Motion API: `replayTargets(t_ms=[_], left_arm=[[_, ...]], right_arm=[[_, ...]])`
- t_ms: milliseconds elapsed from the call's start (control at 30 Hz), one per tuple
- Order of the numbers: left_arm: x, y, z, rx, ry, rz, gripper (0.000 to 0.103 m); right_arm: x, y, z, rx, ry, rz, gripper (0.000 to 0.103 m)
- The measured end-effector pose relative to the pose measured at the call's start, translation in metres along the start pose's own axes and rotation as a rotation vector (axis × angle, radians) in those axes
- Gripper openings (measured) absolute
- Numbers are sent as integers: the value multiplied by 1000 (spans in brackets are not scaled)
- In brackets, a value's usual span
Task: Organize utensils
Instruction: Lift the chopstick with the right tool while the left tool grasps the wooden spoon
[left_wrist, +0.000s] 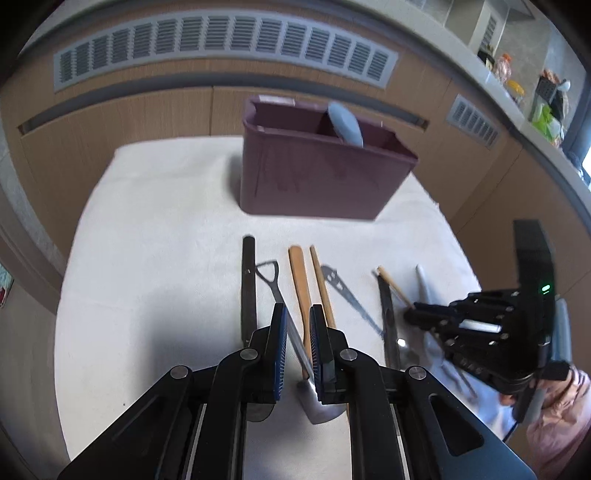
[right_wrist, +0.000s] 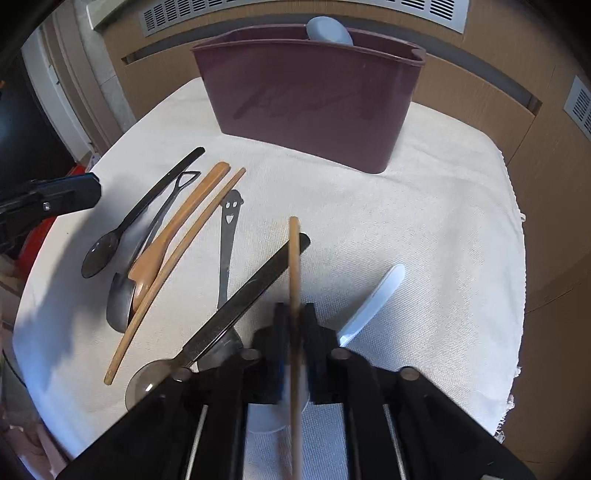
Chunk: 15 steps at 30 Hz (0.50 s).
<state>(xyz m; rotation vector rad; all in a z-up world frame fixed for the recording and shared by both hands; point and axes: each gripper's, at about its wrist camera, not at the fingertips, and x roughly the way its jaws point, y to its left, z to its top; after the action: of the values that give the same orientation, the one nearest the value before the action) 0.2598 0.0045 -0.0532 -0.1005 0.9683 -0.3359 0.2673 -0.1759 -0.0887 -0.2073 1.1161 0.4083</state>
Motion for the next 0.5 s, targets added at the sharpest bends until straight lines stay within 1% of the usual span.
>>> replayTargets(t_ms=[33, 67, 100, 167, 267, 333, 367, 433, 500], left_arm=[[5, -1, 0, 5, 19, 0, 15], [12, -3, 2, 16, 49, -7, 17], [18, -5, 3, 26, 77, -16, 22], [35, -10, 7, 53, 137, -19, 27], [56, -23, 15, 123, 204, 31, 28], [69, -27, 22, 152, 247, 86, 28], [73, -30, 26, 173, 250, 114, 28], [80, -34, 32, 208, 269, 144, 28], [88, -40, 37, 247, 264, 151, 27]], right_arm=[[-2, -2, 0, 9, -3, 12, 5], [-5, -5, -1, 32, -15, 27, 5], [-9, -8, -2, 51, -25, 38, 5], [-17, -15, -5, 92, -50, 60, 5], [-25, -23, -9, 131, -84, 65, 5], [-27, -23, -11, 137, -90, 58, 6], [-28, -23, -13, 137, -94, 49, 6], [-29, -23, -15, 134, -100, 43, 6], [-30, -23, -16, 135, -107, 44, 6]])
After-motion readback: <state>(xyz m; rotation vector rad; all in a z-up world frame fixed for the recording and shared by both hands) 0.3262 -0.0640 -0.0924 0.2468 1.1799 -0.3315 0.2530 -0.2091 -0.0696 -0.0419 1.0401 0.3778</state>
